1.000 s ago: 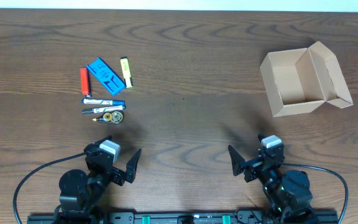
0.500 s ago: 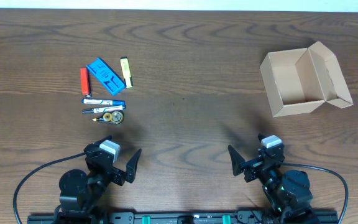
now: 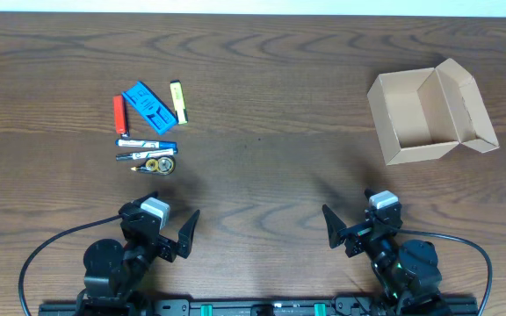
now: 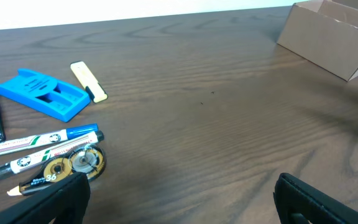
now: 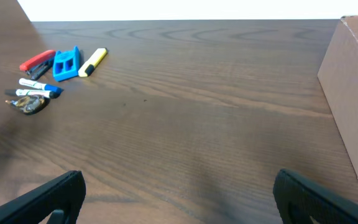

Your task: Pack container

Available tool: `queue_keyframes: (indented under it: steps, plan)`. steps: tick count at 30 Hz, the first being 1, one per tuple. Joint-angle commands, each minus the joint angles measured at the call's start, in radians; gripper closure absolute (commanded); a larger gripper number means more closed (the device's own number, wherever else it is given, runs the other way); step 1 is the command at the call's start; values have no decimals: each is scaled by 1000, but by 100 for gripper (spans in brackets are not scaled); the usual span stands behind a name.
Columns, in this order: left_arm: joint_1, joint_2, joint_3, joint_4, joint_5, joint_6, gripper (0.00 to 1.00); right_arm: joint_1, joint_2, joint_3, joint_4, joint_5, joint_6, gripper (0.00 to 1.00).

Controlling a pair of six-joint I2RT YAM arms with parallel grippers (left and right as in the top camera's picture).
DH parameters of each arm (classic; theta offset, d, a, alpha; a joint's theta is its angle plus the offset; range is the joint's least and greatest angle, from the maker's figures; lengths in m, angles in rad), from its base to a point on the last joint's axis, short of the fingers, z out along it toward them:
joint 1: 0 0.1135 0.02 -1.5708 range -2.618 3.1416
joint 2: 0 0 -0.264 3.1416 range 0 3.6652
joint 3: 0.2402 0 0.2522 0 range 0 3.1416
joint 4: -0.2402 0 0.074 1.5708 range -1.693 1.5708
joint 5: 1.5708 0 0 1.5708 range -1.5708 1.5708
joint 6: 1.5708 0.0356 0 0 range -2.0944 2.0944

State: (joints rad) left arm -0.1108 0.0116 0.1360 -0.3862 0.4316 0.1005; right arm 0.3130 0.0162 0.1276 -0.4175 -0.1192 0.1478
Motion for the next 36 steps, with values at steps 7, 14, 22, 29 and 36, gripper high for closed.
queue_keyframes:
  steps: [7, 14, 22, 29, 36]
  plan:
    - [8, -7, -21, -1, 10, -15, 5, 10, -9, -6, 2, -5, -15, 1]
    - [8, -7, -21, -1, 10, -15, 5, 10, -9, -6, 2, -5, -15, 1]
    - [8, -7, -21, -2, 13, -16, 5, 10, -9, -6, 2, -5, -15, 1]
    - [8, -7, -21, -2, 11, -15, 5, 10, -9, -6, 2, -5, -15, 1]
    - [8, -7, -21, -1, 10, -15, 5, 9, -9, -6, 3, 26, -16, 1]
